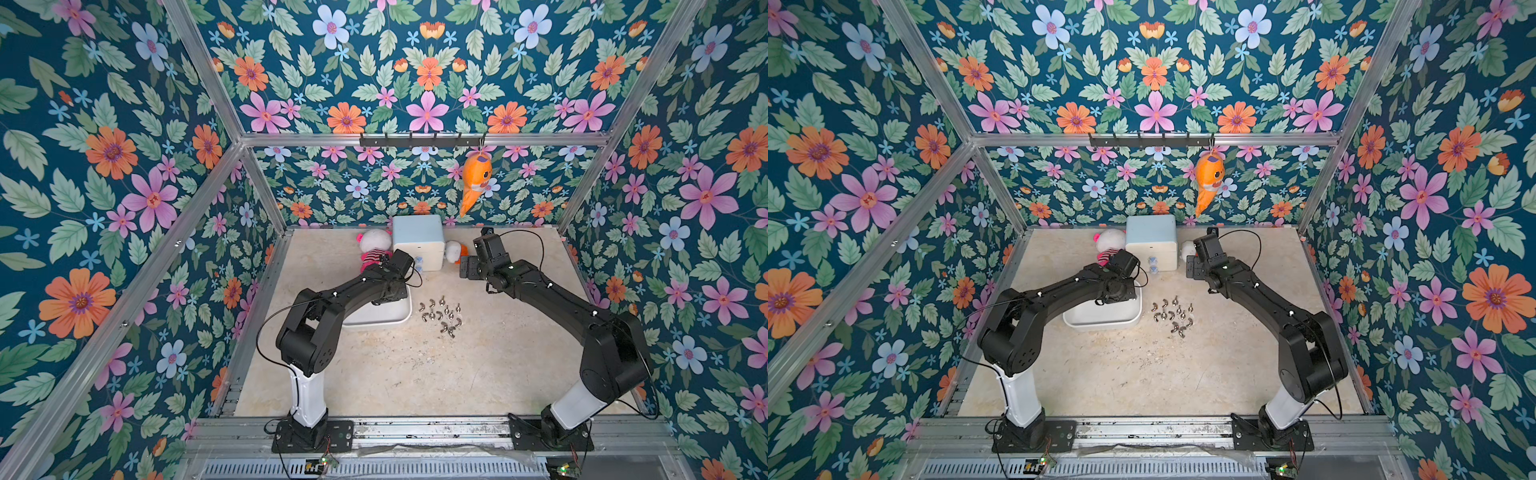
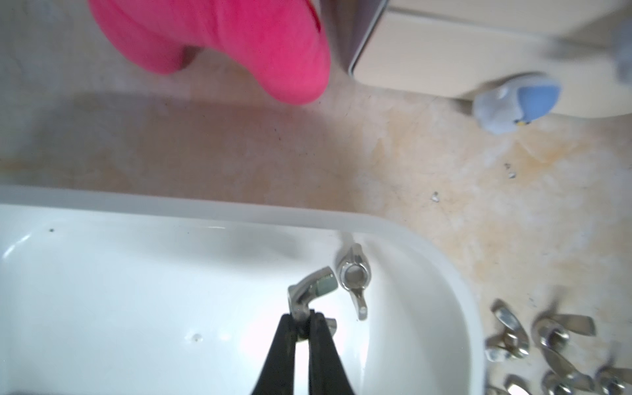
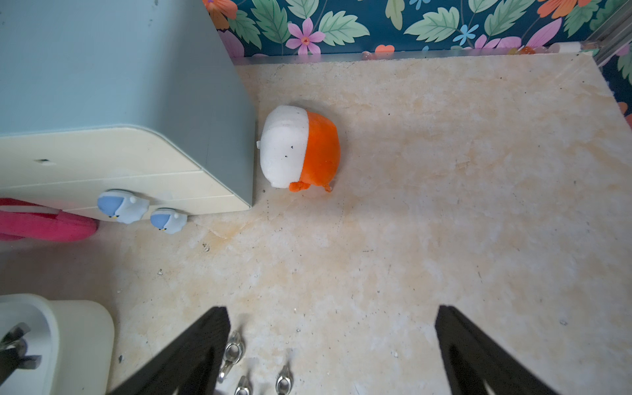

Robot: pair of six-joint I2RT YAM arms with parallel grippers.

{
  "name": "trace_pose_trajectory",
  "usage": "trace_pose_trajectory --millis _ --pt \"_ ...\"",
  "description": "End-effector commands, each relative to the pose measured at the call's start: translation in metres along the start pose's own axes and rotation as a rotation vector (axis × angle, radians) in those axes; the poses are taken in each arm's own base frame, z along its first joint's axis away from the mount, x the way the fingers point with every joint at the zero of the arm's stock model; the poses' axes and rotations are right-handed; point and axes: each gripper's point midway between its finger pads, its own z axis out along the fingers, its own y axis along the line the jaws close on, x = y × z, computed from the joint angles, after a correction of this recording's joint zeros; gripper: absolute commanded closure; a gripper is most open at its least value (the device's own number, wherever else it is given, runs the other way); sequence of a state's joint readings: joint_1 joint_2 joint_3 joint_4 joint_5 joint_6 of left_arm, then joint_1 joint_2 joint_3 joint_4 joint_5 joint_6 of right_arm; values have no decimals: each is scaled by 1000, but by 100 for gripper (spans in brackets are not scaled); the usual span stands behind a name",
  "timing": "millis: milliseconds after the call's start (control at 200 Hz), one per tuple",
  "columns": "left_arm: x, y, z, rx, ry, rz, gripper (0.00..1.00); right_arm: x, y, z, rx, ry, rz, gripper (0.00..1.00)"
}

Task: Take out the wing nut from the storage box
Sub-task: Place the wing nut at the center of the board.

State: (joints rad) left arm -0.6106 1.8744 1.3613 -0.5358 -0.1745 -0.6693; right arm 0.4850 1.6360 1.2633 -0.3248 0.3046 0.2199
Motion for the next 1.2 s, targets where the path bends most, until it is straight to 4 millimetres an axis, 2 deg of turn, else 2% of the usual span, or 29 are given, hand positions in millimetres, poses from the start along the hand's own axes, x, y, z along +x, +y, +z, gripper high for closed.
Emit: trace_pose_trajectory --millis 0,270,510,805,1005,1195 --pt "-1 0 -17 -14 -14 48 91 -5 2 -1 -5 -11 13 1" --pt "7 -49 -72 80 -75 157 91 -9 1 -1 3 -17 17 1" --pt "39 -81 -88 138 -56 214 91 -14 -11 -3 22 -25 43 1" --pt "89 -108 -78 172 23 258 91 -18 -19 -4 29 -29 59 1" --pt "123 -112 -65 183 81 283 91 -17 -18 -4 22 -26 59 1" --pt "141 -111 -48 167 116 301 91 -15 -18 -4 20 -22 60 1"
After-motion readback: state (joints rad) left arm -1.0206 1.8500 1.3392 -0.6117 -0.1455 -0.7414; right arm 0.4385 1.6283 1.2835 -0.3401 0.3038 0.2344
